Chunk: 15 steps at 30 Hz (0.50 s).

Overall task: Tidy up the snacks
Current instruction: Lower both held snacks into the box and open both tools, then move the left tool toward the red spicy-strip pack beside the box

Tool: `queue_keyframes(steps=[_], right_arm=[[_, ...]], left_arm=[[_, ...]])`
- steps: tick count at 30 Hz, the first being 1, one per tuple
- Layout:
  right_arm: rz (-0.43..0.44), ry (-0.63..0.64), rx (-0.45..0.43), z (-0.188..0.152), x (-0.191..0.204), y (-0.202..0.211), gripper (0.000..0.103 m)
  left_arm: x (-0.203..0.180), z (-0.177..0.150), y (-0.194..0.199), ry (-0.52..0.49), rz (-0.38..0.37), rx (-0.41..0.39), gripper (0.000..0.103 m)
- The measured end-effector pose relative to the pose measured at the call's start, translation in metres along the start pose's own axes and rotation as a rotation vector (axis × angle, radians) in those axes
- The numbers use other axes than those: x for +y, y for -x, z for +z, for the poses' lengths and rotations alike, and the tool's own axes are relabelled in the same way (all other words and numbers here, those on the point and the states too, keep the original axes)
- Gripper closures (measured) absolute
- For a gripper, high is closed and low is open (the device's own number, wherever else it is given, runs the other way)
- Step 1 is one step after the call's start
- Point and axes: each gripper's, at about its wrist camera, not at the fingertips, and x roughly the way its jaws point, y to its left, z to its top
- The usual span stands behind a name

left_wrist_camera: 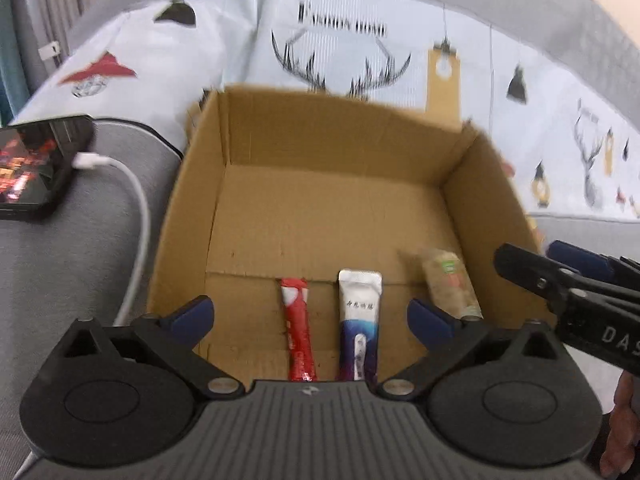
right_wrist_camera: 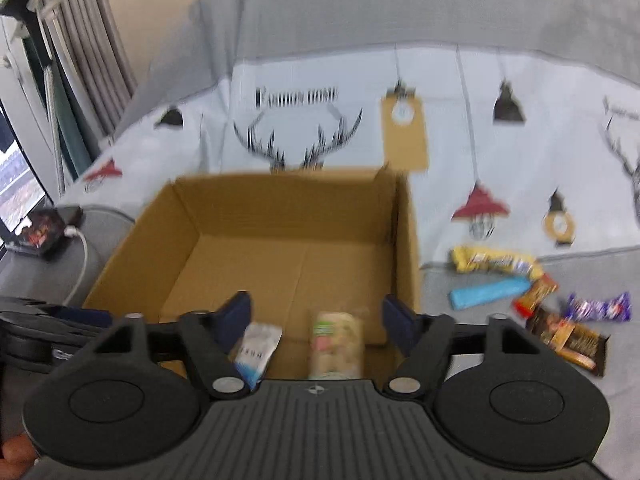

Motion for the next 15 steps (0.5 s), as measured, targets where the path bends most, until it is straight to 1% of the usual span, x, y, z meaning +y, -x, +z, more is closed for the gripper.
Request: queue_keyframes(steps=[2,4,7,9,12,15], right_arm=[[-0.002,0.004,-0.009,0.000,-0.004,0.014,0.022],[0.006,-0.010,0.009,-0.007,-0.008,0.033,0.019],[0.029,-0.007,0.046,-0.027,-0.006,0.065,0.017],[0.024,0.016,0.056,-0.042,-0.001,0.085,0.015],[-0.001,0.047,0.046,-0.062,0.008,0.118,0.013],[-0.015,0.073,0.014,-0.074,0.014,0.146,0.012]], left_arm=[[0.001,-0.005,0.010,0.011,-0.003,0.005,0.000],[0.001,-0.017,0.024,0.028,0.000,0.011,0.000],[-0.004,-0.045,0.047,0.024,0.003,0.004,0.000],[-0.011,-0.066,0.064,0.015,0.019,0.003,0.000],[-0.020,-0.094,0.089,0.010,0.047,-0.015,0.000],[-0.028,-0.114,0.116,0.021,0.067,-0.055,0.000]])
